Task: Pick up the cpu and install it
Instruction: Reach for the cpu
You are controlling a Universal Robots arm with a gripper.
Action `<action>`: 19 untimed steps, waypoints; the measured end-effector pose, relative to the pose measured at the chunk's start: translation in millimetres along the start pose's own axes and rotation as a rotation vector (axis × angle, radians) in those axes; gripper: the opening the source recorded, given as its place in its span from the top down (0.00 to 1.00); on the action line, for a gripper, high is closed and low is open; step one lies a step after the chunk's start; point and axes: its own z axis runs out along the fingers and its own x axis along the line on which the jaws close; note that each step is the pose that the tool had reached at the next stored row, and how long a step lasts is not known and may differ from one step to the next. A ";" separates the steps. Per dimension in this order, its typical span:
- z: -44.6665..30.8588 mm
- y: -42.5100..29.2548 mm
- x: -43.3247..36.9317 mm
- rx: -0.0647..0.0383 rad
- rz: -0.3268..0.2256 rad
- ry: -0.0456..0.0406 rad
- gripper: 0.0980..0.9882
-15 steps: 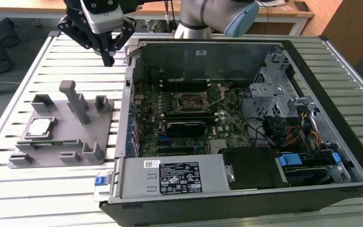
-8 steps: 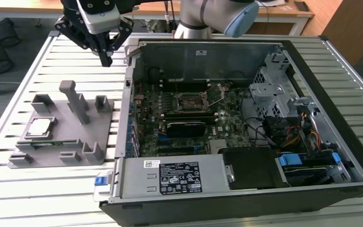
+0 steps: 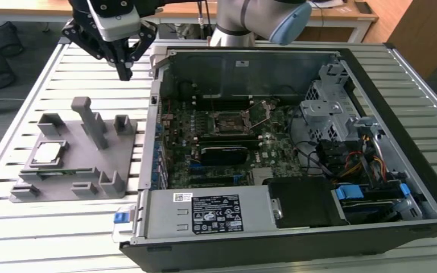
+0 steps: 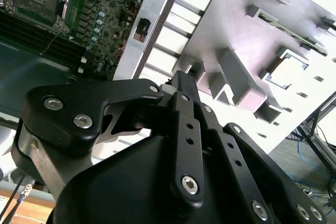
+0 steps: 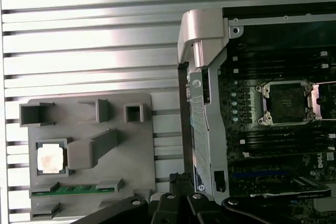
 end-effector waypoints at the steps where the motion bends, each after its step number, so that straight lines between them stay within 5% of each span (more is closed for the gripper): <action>1: 0.0 -0.1 0.7 0.000 0.000 0.0000 0.99; 19: 0.7 -1.8 22.6 0.000 0.000 0.0000 0.99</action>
